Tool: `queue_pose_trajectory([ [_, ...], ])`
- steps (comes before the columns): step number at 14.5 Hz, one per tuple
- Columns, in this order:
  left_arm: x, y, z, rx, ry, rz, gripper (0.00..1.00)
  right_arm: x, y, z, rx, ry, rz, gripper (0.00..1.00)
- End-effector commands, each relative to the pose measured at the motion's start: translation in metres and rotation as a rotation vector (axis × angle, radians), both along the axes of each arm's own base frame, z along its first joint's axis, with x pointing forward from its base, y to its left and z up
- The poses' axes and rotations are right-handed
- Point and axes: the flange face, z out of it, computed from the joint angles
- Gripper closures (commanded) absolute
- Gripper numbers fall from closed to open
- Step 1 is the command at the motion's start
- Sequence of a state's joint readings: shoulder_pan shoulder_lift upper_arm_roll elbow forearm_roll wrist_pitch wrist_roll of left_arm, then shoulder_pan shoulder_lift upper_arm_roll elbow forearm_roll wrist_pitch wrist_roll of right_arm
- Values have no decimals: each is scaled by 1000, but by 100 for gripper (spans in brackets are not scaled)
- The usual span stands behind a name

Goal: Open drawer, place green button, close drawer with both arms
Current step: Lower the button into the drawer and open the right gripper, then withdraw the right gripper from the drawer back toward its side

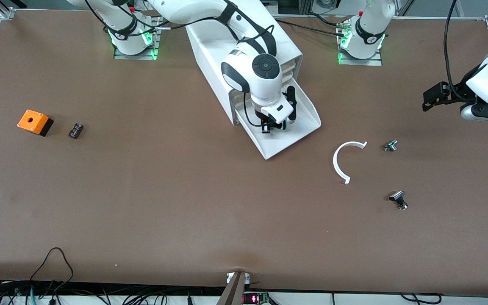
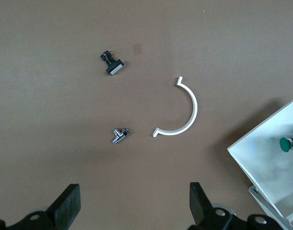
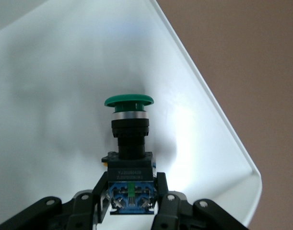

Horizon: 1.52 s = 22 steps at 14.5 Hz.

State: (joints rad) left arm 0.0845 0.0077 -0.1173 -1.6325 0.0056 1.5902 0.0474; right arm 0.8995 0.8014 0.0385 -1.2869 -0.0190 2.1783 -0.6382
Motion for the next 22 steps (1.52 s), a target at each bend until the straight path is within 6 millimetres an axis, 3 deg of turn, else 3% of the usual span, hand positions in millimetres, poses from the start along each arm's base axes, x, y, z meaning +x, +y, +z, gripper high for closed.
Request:
queue_pose_trajectory([
  [1, 5, -2, 6, 1, -1, 0, 0, -1, 10, -10, 28, -37, 1, 82],
  [3, 4, -3, 6, 2, 0, 2, 0, -5, 14, -13, 35, -42, 4, 78],
  [4, 5, -3, 5, 2, 2, 0, 0, -5, 14, -13, 38, -42, 2, 65],
  [5, 5, -2, 6, 2, 0, 2, 0, -5, 14, -13, 37, -43, 2, 43],
  [6, 5, -1, 6, 2, 0, 3, 0, -3, 14, -10, 39, -49, 1, 0],
  [11, 4, -1, 6, 2, 2, 7, 0, 6, 8, 8, 49, -63, -22, 0],
  [14, 4, -1, 6, 2, 2, 7, 0, 22, -2, 67, 102, -112, -97, 0],
  [17, 4, -1, 5, 2, 4, 7, 0, 50, -30, 115, 141, -154, -237, 0],
  [20, 4, -3, 5, 2, 4, 3, 0, 76, -61, 150, 164, -167, -388, 0],
  [22, 4, -4, 5, 2, 3, 3, 0, 88, -75, 159, 213, -119, -556, 0],
])
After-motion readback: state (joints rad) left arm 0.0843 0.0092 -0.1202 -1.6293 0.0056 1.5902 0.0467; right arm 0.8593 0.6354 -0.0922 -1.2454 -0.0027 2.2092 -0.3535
